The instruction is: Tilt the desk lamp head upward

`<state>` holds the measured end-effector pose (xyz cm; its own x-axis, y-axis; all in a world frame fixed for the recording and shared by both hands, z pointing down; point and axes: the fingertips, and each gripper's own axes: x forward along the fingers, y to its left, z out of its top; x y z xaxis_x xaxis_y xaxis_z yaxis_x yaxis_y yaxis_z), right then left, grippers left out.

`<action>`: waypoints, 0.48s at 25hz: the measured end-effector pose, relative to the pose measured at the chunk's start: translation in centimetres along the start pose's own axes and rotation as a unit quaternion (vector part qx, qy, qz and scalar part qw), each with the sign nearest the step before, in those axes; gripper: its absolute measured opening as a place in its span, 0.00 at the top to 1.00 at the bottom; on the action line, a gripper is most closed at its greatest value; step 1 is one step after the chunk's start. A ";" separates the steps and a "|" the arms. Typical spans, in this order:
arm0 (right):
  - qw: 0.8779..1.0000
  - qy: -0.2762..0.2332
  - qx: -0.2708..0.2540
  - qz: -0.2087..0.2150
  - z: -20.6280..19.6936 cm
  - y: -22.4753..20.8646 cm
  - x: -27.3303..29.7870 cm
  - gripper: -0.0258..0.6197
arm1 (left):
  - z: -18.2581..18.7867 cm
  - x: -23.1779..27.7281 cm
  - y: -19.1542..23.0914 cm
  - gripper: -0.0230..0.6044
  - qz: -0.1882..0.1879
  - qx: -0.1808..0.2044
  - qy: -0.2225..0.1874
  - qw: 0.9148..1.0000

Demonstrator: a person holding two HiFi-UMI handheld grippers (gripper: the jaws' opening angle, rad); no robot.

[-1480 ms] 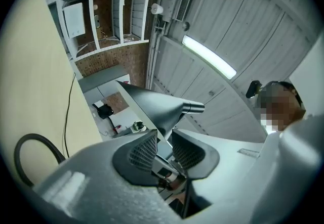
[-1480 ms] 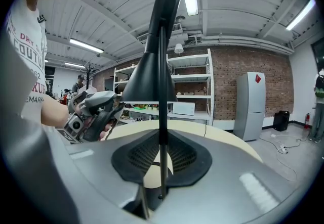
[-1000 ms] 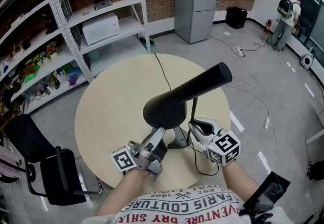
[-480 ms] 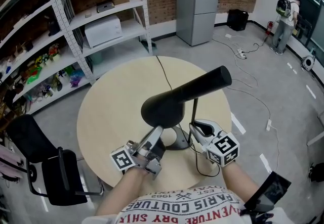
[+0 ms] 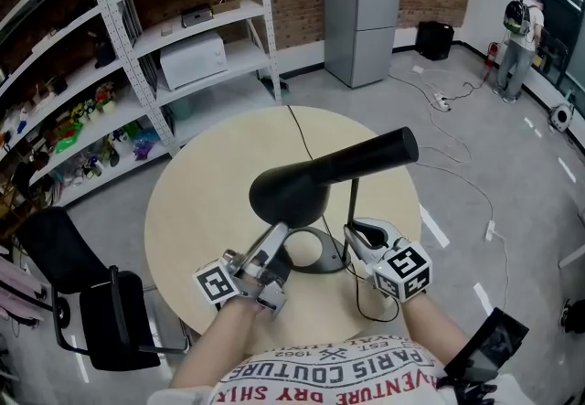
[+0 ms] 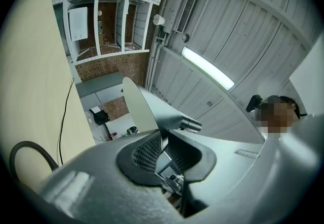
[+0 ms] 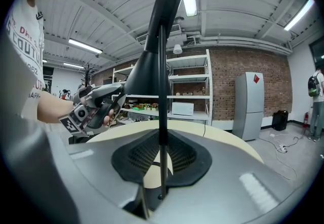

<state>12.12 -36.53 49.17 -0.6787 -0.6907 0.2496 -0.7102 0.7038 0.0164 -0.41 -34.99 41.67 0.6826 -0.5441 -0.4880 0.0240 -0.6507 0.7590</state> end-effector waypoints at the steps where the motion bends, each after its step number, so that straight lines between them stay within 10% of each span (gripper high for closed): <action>1: 1.000 0.001 -0.002 0.000 -0.1 0.0 0.0 0.89 | 0.1 -0.1 0.0 0.89 0.000 0.000 -0.002 1.000; 12: 1.000 0.013 -0.015 -0.002 -0.7 0.3 0.6 0.89 | 3.7 -0.3 -1.0 0.89 -0.005 0.032 -0.031 0.999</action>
<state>11.62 -36.59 50.00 -0.6701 -0.6899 0.2739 -0.7073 0.7054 0.0464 -3.34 -36.11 39.54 0.6365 -0.5674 -0.5224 -0.0179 -0.6880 0.7255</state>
